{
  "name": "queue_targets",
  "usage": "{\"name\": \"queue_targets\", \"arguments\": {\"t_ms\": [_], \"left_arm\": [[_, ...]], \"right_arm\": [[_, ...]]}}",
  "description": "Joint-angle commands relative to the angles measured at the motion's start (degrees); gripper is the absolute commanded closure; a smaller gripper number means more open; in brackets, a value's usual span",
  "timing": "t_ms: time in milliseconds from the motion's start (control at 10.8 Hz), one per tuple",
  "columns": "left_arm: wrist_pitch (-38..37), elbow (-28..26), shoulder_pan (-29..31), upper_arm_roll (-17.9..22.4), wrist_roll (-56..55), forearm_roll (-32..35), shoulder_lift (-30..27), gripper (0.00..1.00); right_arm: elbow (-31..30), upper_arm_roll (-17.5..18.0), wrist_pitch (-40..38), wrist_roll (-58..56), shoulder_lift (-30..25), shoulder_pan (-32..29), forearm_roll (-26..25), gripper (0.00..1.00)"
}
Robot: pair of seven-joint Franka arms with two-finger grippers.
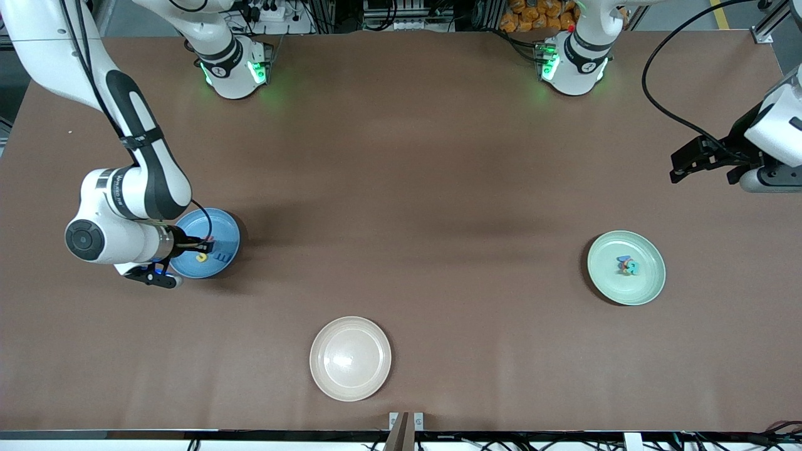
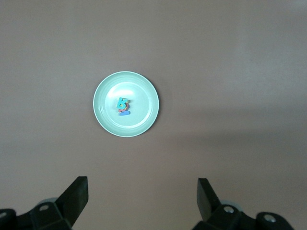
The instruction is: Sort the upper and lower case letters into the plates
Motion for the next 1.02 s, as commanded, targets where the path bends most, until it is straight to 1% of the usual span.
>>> {"name": "queue_targets", "arguments": {"t_ms": [0, 93, 278, 370, 463, 740, 925], "left_arm": [[-0.95, 0.27, 0.25, -0.36, -0.16, 0.52, -1.52, 0.00], [-0.95, 0.27, 0.34, -0.36, -0.16, 0.52, -1.52, 0.00], [-0.60, 0.27, 0.78, -0.36, 0.19, 0.61, -1.44, 0.00], [-0.16, 0.35, 0.69, -0.45, 0.19, 0.61, -1.35, 0.00], [0.45, 0.35, 0.69, -0.45, 0.19, 0.61, -1.35, 0.00], [0.46, 0.09, 0.43, -0.98, 0.19, 0.35, -1.26, 0.00], [-0.07, -0.26, 0.60, -0.98, 0.19, 0.52, -1.52, 0.00]], "right_arm": [[4.70, 1.12, -8.46, -1.75, -3.05, 0.30, -1.32, 0.00], [9.00, 1.12, -14.35, -1.66, -3.40, 0.48, -1.32, 0.00], [20.24, 1.30, -27.17, -1.48, -3.58, 0.57, -0.61, 0.00], [24.82, 1.38, -32.29, -1.66, -4.19, 0.92, -0.53, 0.00], [25.91, 1.30, -33.73, -2.18, -6.98, 1.44, -0.53, 0.00], [25.57, 1.30, -34.10, -2.36, -15.51, 2.76, -0.44, 0.00], [25.66, 0.95, -35.67, -3.32, -19.56, 3.03, -0.53, 0.00]]}}
